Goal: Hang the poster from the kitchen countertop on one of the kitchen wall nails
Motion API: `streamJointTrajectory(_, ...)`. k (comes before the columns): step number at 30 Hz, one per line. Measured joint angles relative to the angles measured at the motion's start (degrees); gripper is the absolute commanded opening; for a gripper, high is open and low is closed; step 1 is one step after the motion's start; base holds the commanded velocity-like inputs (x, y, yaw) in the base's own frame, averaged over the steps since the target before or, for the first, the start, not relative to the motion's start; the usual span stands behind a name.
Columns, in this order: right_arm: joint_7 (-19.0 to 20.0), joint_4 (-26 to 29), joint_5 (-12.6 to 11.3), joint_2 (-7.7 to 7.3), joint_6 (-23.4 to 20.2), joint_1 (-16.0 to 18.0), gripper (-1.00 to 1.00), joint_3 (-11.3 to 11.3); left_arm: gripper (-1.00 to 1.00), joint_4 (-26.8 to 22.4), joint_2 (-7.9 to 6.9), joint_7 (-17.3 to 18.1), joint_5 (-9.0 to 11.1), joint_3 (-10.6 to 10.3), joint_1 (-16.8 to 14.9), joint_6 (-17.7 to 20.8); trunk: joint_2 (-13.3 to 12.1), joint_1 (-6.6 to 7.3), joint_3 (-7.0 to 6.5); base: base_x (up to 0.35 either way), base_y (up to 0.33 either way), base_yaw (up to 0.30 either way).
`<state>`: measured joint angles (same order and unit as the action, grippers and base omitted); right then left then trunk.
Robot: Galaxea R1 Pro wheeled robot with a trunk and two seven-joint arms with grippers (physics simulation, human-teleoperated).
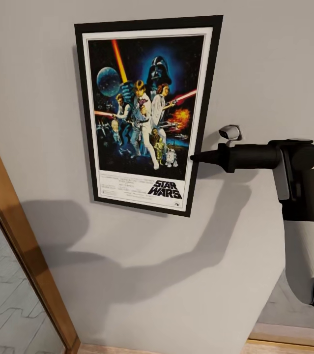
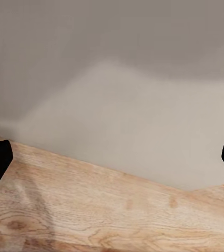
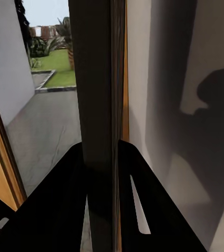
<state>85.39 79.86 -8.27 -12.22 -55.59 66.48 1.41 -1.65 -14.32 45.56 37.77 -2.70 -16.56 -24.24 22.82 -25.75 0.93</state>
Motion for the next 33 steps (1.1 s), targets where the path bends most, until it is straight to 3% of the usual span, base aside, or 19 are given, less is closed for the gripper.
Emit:
streamJointTrajectory(23, -0.35, -2.47, 0.05, -0.03, -0.27, 0.00, -1.00, 0.00, 1.00, 0.00, -0.15, 0.18, -0.05, 0.00, 0.00, 0.00, 0.00, 0.00, 0.00, 0.000, 0.000, 0.000)
streamJointTrajectory(24, -0.36, -2.77, 0.05, -0.03, -0.25, 0.00, 1.00, 0.00, 1.00, 0.00, -0.16, 0.18, -0.05, 0.00, 0.00, 0.00, 0.00, 0.00, 0.00, 0.000, 0.000, 0.000)
streamJointTrajectory(28, 0.05, -4.96, -1.28, -0.01, -0.47, 0.01, 1.00, -0.09, 1.00, 0.00, -0.17, 0.18, -0.05, 0.00, 0.01, 0.00, 0.06, 0.02, -0.01, 0.000, 0.000, 0.000)
streamJointTrajectory(33, 1.06, -5.54, -1.25, -0.02, -0.59, 0.03, 1.00, -0.14, 1.00, 0.00, -0.18, 0.18, -0.04, 0.01, 0.01, 0.00, 0.07, 0.02, -0.01, 0.000, 0.000, 0.000)
